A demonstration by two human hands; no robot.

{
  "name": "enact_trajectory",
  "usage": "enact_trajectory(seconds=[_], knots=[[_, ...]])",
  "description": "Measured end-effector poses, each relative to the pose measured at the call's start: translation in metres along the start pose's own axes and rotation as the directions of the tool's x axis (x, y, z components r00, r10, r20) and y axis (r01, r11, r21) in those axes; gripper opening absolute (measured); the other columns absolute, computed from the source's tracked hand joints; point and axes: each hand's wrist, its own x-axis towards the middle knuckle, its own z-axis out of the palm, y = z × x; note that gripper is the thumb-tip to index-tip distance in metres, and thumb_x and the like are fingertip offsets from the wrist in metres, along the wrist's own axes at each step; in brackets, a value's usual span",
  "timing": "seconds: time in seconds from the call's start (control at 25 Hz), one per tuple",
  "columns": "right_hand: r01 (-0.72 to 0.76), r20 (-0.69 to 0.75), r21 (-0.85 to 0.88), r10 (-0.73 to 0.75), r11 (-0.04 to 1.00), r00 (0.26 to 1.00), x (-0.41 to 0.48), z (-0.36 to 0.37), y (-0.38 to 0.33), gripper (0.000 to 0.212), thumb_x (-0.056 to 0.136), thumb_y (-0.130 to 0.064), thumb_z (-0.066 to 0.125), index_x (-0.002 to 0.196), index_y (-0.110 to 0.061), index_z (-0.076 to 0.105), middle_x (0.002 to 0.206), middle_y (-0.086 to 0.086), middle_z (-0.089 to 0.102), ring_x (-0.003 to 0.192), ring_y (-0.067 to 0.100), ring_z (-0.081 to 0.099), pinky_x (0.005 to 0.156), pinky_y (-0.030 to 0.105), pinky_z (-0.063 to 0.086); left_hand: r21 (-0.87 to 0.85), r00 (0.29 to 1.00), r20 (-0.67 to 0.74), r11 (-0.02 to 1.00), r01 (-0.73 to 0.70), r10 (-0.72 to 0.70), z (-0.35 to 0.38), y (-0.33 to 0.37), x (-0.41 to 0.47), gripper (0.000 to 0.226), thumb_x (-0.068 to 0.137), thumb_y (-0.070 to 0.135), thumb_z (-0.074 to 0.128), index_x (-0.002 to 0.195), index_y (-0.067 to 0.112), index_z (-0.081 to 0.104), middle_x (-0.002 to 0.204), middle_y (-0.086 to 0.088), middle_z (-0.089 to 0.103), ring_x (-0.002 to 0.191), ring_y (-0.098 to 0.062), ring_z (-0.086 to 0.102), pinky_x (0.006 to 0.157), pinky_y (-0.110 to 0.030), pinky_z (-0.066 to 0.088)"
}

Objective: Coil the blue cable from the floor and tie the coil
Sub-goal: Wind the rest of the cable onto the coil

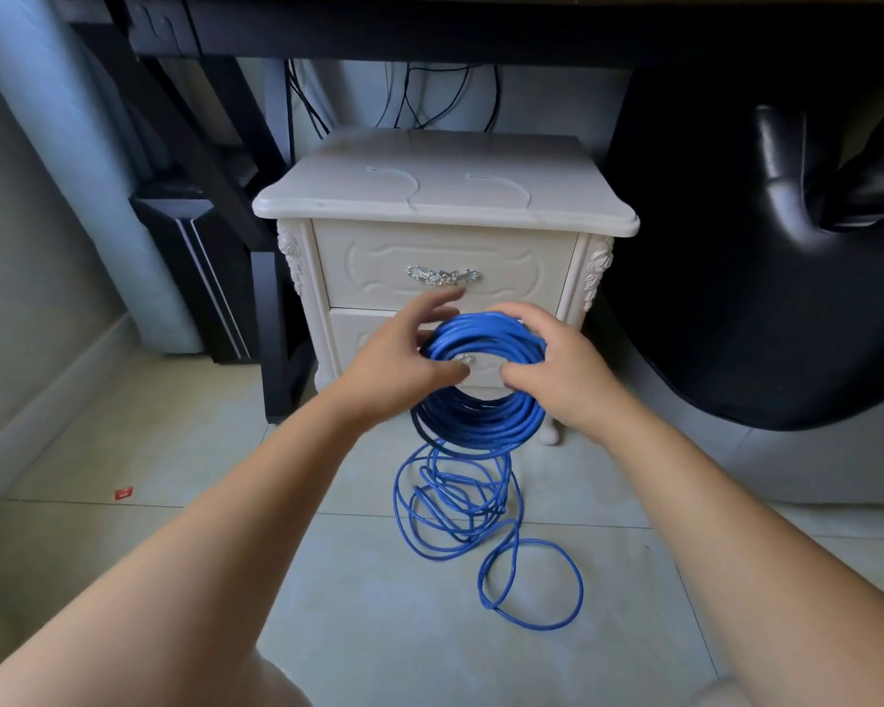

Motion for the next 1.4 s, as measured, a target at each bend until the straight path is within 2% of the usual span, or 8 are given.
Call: enact_trajectory(seconds=[0.16, 0.28, 0.52, 0.68, 0.8, 1.0, 1.2, 1.4], knots=[[0.064, 0.073, -0.081, -0.058, 0.995, 0.996, -0.001, 0.009, 0.001, 0.057, 0.078, 0.000, 0.064, 0.122, -0.036, 0.059, 0.113, -0.010, 0.066, 0.099, 0.006, 0.063, 0.086, 0.017, 0.048, 0.305, 0.999, -0.030, 0.952, -0.030, 0.041, 0.011, -0.004, -0.004, 0.034, 0.084, 0.015, 0.069, 0.115, 0.025, 0.062, 0.087, 0.009, 0.067, 0.077, -0.010, 0.063, 0.072, -0.023, 0.049], [0.034, -0.037, 0.000, -0.034, 0.999, 0.999, -0.001, 0.009, -0.001, 0.051, 0.079, -0.010, 0.071, 0.115, -0.043, 0.059, 0.104, -0.011, 0.068, 0.092, 0.005, 0.064, 0.080, 0.014, 0.048, 0.141, 0.990, -0.138, 0.990, 0.017, 0.002, 0.014, -0.002, -0.001, 0.011, 0.086, 0.013, 0.065, 0.097, 0.016, 0.064, 0.078, -0.004, 0.065, 0.071, -0.023, 0.060, 0.072, -0.040, 0.055], [-0.081, 0.021, 0.135, 0.079, 0.987, 0.997, -0.004, 0.004, 0.002, 0.057, 0.068, -0.048, 0.077, 0.121, -0.048, 0.056, 0.111, -0.016, 0.067, 0.098, 0.005, 0.066, 0.085, 0.028, 0.052, -0.286, 0.946, -0.232, 0.945, 0.157, -0.227, 0.011, 0.004, -0.002, 0.005, 0.089, 0.013, 0.066, 0.090, 0.017, 0.064, 0.059, 0.010, 0.053, 0.058, -0.008, 0.049, 0.067, -0.031, 0.052], [-0.219, 0.088, 0.187, 0.206, 0.958, 0.975, -0.011, 0.014, 0.000, 0.056, 0.078, -0.039, 0.078, 0.124, -0.047, 0.048, 0.110, -0.012, 0.066, 0.096, 0.008, 0.069, 0.067, 0.032, 0.060, -0.556, 0.875, -0.287, 0.812, 0.178, -0.390, 0.005, 0.003, 0.001, 0.009, 0.089, 0.012, 0.065, 0.084, 0.019, 0.060, 0.065, 0.001, 0.044, 0.059, -0.014, 0.043, 0.066, -0.034, 0.049], [-0.326, 0.080, 0.481, 0.329, 0.814, 0.941, -0.011, 0.032, -0.001, 0.042, 0.083, -0.022, 0.076, 0.118, -0.026, 0.054, 0.110, 0.007, 0.068, 0.091, 0.023, 0.072, 0.070, 0.044, 0.061, -0.691, 0.835, -0.253, 0.695, 0.198, -0.489, 0.016, 0.001, -0.002, 0.005, 0.091, 0.012, 0.063, 0.089, 0.013, 0.058, 0.064, 0.000, 0.042, 0.057, -0.014, 0.042, 0.067, -0.034, 0.049], [-0.360, 0.030, 0.700, 0.478, 0.617, 0.878, -0.003, 0.029, 0.000, 0.026, 0.080, 0.004, 0.059, 0.098, -0.014, 0.057, 0.065, 0.006, 0.061, 0.057, 0.019, 0.063, 0.070, 0.037, 0.052, -0.723, 0.886, -0.105, 0.646, 0.244, -0.452, 0.031, 0.006, -0.013, 0.007, 0.093, 0.009, 0.060, 0.090, 0.011, 0.054, 0.064, -0.001, 0.049, 0.053, -0.012, 0.054, 0.061, -0.027, 0.052], [-0.328, -0.044, 0.591, 0.436, 0.737, 0.899, -0.002, 0.013, -0.002, 0.031, 0.079, 0.011, 0.052, 0.095, -0.014, 0.058, 0.062, 0.005, 0.057, 0.063, 0.026, 0.070, 0.067, 0.037, 0.055, -0.380, 0.939, 0.029, 0.865, 0.328, -0.343, 0.016, 0.005, -0.013, 0.018, 0.084, 0.018, 0.071, 0.098, 0.018, 0.060, 0.088, -0.003, 0.060, 0.087, -0.017, 0.059, 0.081, -0.033, 0.048], [-0.174, -0.082, -0.008, 0.172, 0.985, 0.982, -0.004, 0.008, 0.002, 0.033, 0.077, 0.004, 0.059, 0.088, -0.028, 0.058, 0.078, 0.000, 0.063, 0.070, 0.022, 0.069, 0.065, 0.029, 0.049, -0.320, 0.959, 0.249, 0.923, 0.216, -0.138, -0.004, -0.007, -0.007, 0.094, 0.062, 0.024, 0.081, 0.142, 0.043, 0.035, 0.135, 0.011, 0.053, 0.116, -0.009, 0.059, 0.095, -0.037, 0.050]])
